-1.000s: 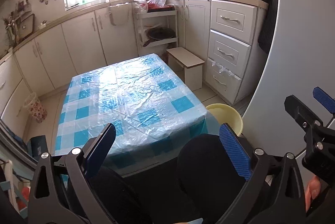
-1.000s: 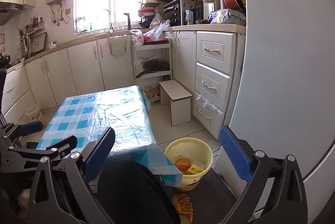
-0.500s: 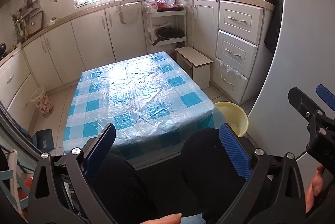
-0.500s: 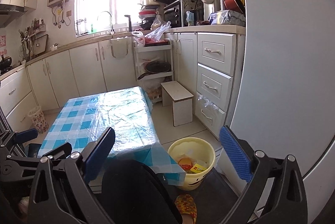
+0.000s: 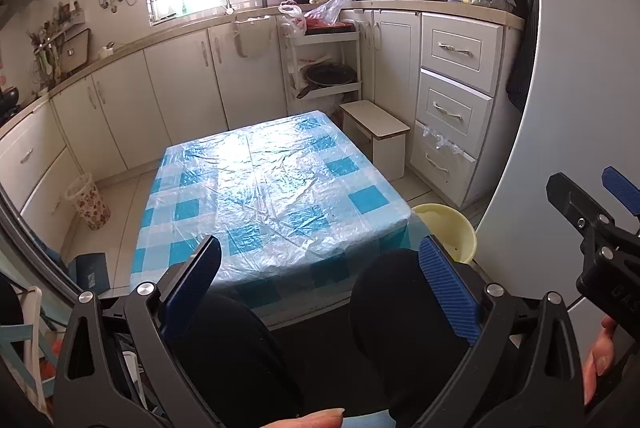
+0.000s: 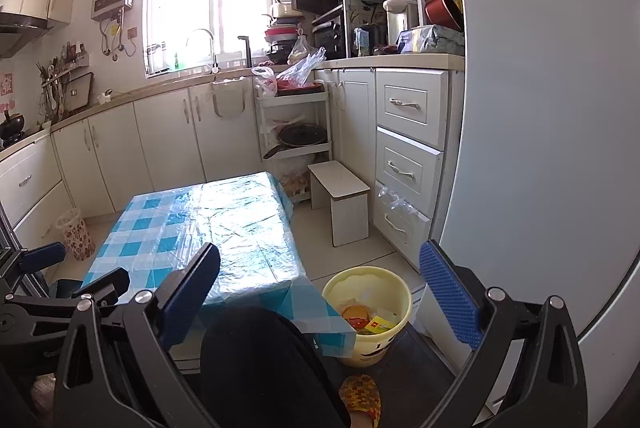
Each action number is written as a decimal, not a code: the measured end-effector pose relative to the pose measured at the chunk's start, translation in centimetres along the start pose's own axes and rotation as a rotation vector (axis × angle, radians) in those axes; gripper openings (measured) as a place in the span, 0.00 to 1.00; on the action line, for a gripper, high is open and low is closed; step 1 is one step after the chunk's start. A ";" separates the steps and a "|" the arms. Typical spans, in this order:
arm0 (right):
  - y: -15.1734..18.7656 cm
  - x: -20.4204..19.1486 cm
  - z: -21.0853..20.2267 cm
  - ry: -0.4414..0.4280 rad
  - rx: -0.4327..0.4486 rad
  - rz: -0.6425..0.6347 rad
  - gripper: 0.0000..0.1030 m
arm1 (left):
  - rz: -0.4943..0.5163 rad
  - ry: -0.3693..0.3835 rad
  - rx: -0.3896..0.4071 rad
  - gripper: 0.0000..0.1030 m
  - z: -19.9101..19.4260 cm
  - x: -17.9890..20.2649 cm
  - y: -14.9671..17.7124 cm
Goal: Collect trash
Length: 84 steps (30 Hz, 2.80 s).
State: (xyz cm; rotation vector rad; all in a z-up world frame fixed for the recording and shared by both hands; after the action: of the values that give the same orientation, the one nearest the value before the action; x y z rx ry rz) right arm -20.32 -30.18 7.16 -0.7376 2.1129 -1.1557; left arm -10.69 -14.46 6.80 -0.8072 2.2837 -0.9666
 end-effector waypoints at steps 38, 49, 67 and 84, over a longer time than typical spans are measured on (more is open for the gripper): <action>0.2 -0.8 -0.5 -0.013 0.006 -0.036 0.93 | -0.039 -0.054 0.019 0.93 -1.2 -2.1 -0.1; -0.8 -3.2 0.3 -0.092 0.047 -0.079 0.93 | -0.067 -0.046 0.019 0.93 -0.7 -2.9 0.8; -1.9 -7.0 3.6 -0.213 0.071 -0.056 0.93 | -0.140 -0.086 -0.120 0.93 4.6 -4.8 3.6; -0.5 -5.6 4.9 -0.198 0.016 -0.019 0.93 | -0.124 -0.113 -0.191 0.93 7.0 -4.2 4.6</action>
State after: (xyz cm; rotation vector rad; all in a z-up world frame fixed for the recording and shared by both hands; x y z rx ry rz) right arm -13.03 -29.00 6.86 -0.8312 1.9345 -1.0619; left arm -4.63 -12.10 0.05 -1.0677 2.2731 -0.7415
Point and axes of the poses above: each gripper's, at about its wrist camera, not at the fingertips, and z roughly the way its jaws point, x to its right, y to its underside, the point moved 7 cm from there along z, roughly the way its jaws point, and after that the axes turned 11 degrees about z, right-handed, at the moved point
